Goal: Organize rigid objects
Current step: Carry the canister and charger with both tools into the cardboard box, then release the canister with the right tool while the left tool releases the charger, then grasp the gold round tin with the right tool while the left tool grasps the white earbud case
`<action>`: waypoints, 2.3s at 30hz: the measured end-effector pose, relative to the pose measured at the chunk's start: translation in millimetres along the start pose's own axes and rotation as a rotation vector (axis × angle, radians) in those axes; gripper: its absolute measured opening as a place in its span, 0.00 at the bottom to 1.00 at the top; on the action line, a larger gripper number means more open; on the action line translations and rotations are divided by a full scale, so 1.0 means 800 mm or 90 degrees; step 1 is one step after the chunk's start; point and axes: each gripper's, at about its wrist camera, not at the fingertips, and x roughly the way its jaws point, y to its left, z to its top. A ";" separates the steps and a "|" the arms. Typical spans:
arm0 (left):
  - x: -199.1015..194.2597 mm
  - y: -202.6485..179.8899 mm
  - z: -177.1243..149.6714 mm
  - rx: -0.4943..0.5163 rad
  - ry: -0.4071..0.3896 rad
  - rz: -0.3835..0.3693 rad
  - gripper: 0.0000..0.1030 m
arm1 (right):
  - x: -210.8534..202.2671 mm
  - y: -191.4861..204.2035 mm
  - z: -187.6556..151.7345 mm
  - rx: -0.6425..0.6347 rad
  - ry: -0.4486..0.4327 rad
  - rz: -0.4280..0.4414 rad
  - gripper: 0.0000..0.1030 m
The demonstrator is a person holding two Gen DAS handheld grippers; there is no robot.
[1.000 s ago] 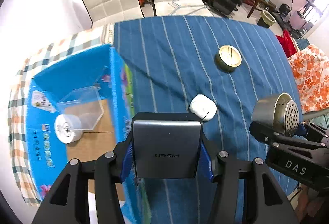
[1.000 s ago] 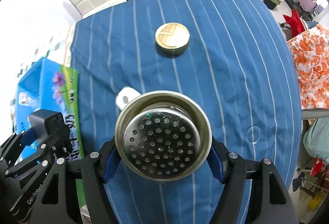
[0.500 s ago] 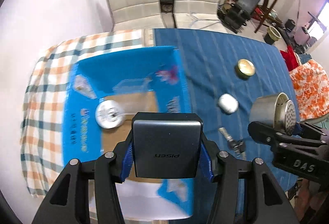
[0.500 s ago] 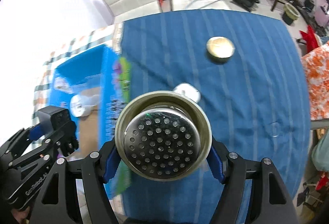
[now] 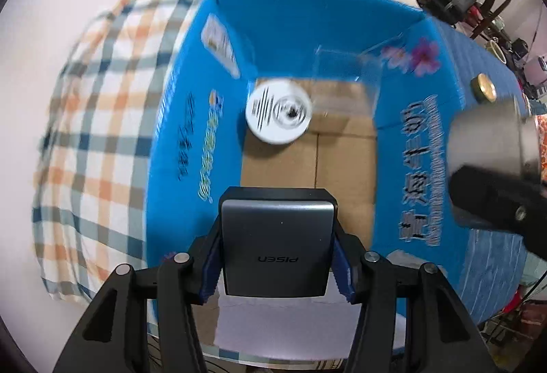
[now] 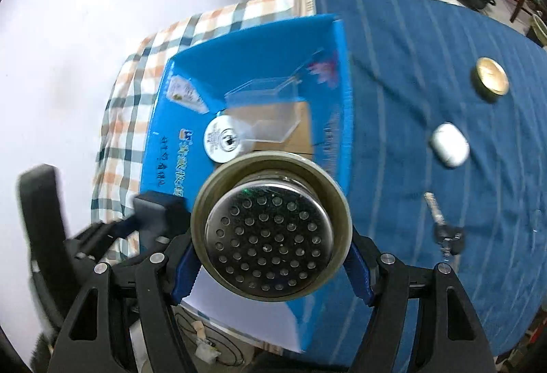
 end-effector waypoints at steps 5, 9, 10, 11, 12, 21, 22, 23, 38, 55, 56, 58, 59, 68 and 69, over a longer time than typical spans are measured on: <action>0.036 0.011 -0.009 -0.028 0.033 -0.018 0.50 | 0.044 0.029 0.017 -0.013 0.027 -0.011 0.71; 0.056 0.020 -0.016 -0.057 0.046 -0.026 0.50 | 0.082 0.036 0.030 -0.012 0.054 -0.024 0.72; 0.060 0.021 -0.017 -0.060 0.047 -0.028 0.50 | 0.090 0.036 0.032 -0.011 0.060 -0.026 0.71; 0.063 0.022 -0.019 -0.065 0.046 -0.032 0.50 | 0.099 0.036 0.034 -0.011 0.067 -0.032 0.71; 0.067 0.024 -0.021 -0.077 0.047 -0.038 0.50 | 0.109 0.035 0.036 -0.009 0.073 -0.034 0.71; 0.105 0.042 -0.032 -0.164 0.094 -0.071 0.50 | 0.173 0.039 0.040 -0.033 0.109 -0.075 0.72; 0.109 0.042 -0.034 -0.169 0.099 -0.072 0.50 | 0.180 0.042 0.040 -0.042 0.113 -0.084 0.72; 0.112 0.042 -0.036 -0.173 0.104 -0.075 0.51 | 0.185 0.044 0.040 -0.047 0.116 -0.088 0.72; 0.113 0.026 -0.017 -0.173 0.127 -0.065 0.58 | 0.240 0.055 0.032 -0.094 0.152 -0.124 0.72; -0.019 0.032 0.005 -0.173 -0.013 -0.007 1.00 | 0.132 0.069 0.037 -0.135 0.074 -0.105 0.96; -0.028 0.032 0.005 -0.173 -0.023 -0.005 1.00 | 0.124 0.068 0.042 -0.139 0.065 -0.103 0.96; -0.049 0.030 -0.003 -0.166 -0.044 0.003 1.00 | 0.105 0.067 0.041 -0.149 0.047 -0.103 0.96; -0.047 0.033 -0.009 -0.164 -0.051 0.007 1.00 | 0.089 0.066 0.031 -0.153 0.040 -0.097 0.96; -0.108 0.000 -0.034 -0.119 -0.121 0.025 1.00 | -0.020 0.044 -0.009 -0.157 -0.025 -0.065 0.96; -0.115 -0.002 -0.036 -0.119 -0.130 0.026 1.00 | -0.030 0.042 -0.012 -0.160 -0.032 -0.061 0.96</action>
